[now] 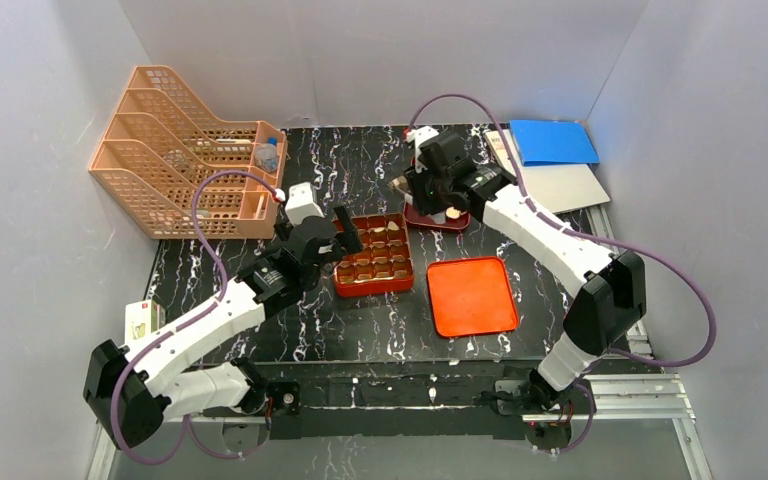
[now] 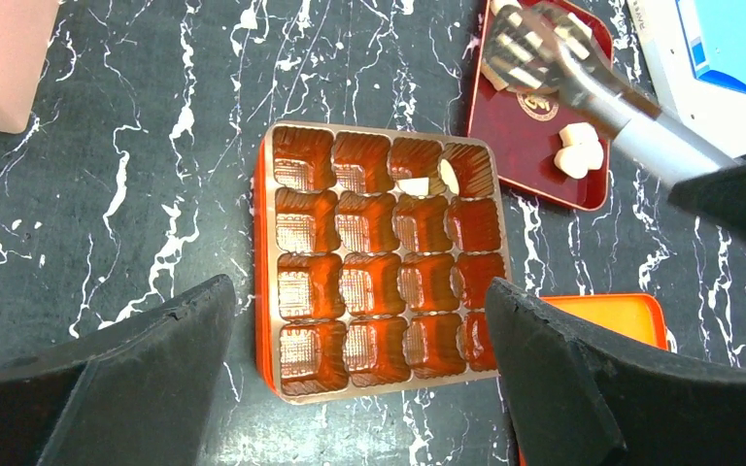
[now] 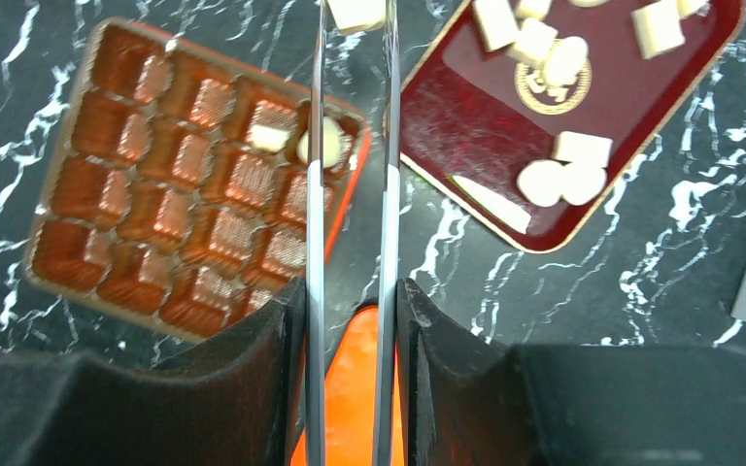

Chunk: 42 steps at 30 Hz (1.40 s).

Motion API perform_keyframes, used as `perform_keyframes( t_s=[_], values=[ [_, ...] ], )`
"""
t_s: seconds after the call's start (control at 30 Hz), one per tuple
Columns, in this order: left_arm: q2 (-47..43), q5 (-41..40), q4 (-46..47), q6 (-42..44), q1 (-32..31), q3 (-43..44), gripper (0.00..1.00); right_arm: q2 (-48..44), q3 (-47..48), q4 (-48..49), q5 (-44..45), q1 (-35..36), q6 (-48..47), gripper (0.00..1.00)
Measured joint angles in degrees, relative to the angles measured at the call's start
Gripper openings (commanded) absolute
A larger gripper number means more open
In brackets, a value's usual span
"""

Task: Pack the chocolate
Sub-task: Place the fake chocolate in the packing box.

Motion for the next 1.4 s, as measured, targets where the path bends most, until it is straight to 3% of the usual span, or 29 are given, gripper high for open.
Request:
perform_keyframes(
  t_s=[0.47, 1.03, 1.13, 1.23, 1.4],
  values=[
    [-3.1, -1.1, -2.2, 0.6, 0.0, 2.5, 0.97, -0.2, 0.2, -2.8, 2.3, 13.2, 2.6, 0.01],
    [-3.7, -1.4, -3.2, 0.9, 0.0, 2.5, 0.98, 3.5, 0.5, -3.8, 5.0, 16.7, 3.4, 0.02],
    [-3.7, -1.3, -3.2, 0.9, 0.0, 2.5, 0.98, 3.5, 0.6, -3.8, 5.4, 16.8, 3.4, 0.14],
    [-3.7, -1.3, -3.2, 0.9, 0.0, 2.5, 0.98, 3.7, 1.3, -4.0, 5.7, 16.8, 3.4, 0.21],
    [-3.7, -1.3, -3.2, 0.9, 0.0, 2.5, 0.98, 3.8, 2.0, -3.9, 5.8, 16.8, 3.3, 0.24]
  ],
)
